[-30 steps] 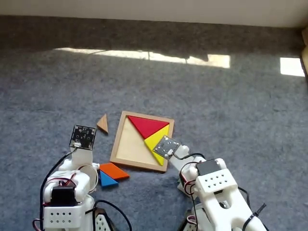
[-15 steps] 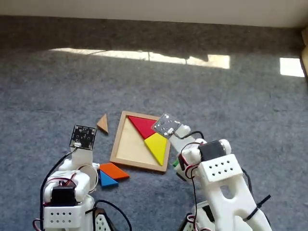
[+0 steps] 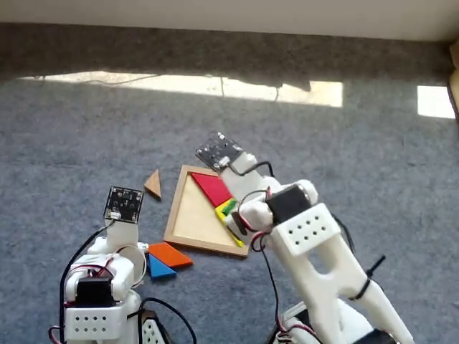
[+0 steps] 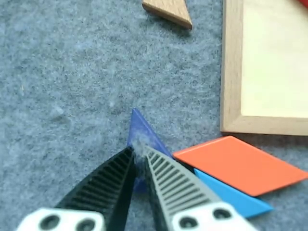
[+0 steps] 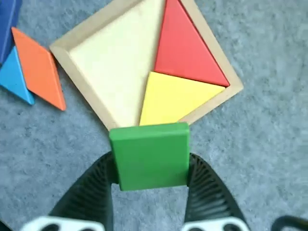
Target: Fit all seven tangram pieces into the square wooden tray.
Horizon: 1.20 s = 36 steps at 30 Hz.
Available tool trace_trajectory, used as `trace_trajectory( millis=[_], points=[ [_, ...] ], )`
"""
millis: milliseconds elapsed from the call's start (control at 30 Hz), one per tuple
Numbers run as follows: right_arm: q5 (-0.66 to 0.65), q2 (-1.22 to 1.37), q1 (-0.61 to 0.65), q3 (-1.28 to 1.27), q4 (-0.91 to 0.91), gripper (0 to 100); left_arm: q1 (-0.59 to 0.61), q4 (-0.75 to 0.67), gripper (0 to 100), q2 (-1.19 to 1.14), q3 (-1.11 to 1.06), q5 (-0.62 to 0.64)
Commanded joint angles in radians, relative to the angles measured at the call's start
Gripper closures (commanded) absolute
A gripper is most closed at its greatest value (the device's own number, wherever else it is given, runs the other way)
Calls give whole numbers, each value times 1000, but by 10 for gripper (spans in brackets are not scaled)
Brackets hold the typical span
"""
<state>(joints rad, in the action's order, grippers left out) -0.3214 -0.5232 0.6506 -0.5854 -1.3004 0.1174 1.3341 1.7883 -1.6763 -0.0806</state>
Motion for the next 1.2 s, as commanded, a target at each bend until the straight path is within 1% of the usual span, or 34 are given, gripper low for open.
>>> trace_trajectory(
  millis=[0, 167, 300, 467, 667, 867, 1167],
  points=[
    [58, 168, 44, 159, 31, 993, 10, 6, 993, 33, -19, 9],
    [158, 386, 119, 297, 33, 992, 10, 6, 993, 33, -19, 9],
    [224, 516, 154, 357, 114, 992, 10, 6, 993, 33, -19, 9],
    [236, 604, 163, 361, 219, 992, 10, 6, 993, 33, -19, 9],
    [236, 670, 163, 363, 236, 986, 10, 6, 993, 33, -19, 9],
    [238, 694, 163, 363, 228, 861, 10, 6, 993, 33, -19, 9],
    [238, 691, 166, 371, 165, 770, 10, 6, 993, 33, -19, 9]
  ],
)
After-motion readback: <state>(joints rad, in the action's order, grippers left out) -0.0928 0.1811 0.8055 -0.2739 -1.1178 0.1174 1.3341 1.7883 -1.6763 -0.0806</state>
